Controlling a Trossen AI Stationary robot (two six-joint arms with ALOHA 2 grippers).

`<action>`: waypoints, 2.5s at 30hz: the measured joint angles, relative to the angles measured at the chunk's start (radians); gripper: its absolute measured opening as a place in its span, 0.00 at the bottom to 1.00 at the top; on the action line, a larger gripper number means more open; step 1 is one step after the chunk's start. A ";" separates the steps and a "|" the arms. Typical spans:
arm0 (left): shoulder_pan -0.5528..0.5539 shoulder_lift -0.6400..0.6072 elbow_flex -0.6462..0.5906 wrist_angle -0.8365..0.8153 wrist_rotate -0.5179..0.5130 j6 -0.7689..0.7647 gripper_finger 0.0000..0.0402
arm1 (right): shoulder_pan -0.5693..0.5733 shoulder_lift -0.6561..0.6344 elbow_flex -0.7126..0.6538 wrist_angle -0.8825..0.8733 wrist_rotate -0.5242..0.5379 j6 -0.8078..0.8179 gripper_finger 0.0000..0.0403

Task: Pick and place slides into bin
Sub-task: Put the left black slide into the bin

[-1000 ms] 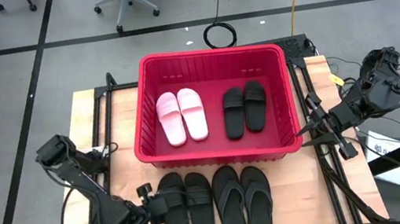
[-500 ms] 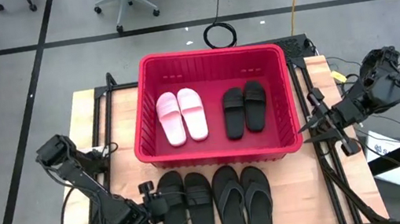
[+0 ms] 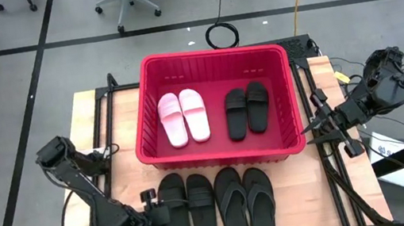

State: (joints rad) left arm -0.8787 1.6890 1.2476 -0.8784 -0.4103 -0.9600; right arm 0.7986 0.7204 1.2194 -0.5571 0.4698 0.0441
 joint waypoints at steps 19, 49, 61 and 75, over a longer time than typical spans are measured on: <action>0.008 0.145 0.000 -0.160 -0.007 0.041 0.34 | 0.000 -0.005 0.000 0.000 0.000 -0.007 0.29; 0.068 0.146 0.001 -0.350 -0.028 -0.089 0.18 | 0.000 -0.005 0.000 0.000 0.000 -0.006 0.29; 0.106 0.146 0.105 -0.378 0.069 -0.044 0.01 | 0.000 -0.005 0.000 0.000 0.000 -0.005 0.29; 0.149 0.146 0.565 -0.606 0.054 0.070 0.00 | 0.000 -0.005 0.000 -0.002 0.000 -0.007 0.29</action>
State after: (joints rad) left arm -0.7294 1.8355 1.8131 -1.4840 -0.3567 -0.8895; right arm 0.7984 0.7151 1.2194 -0.5587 0.4698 0.0368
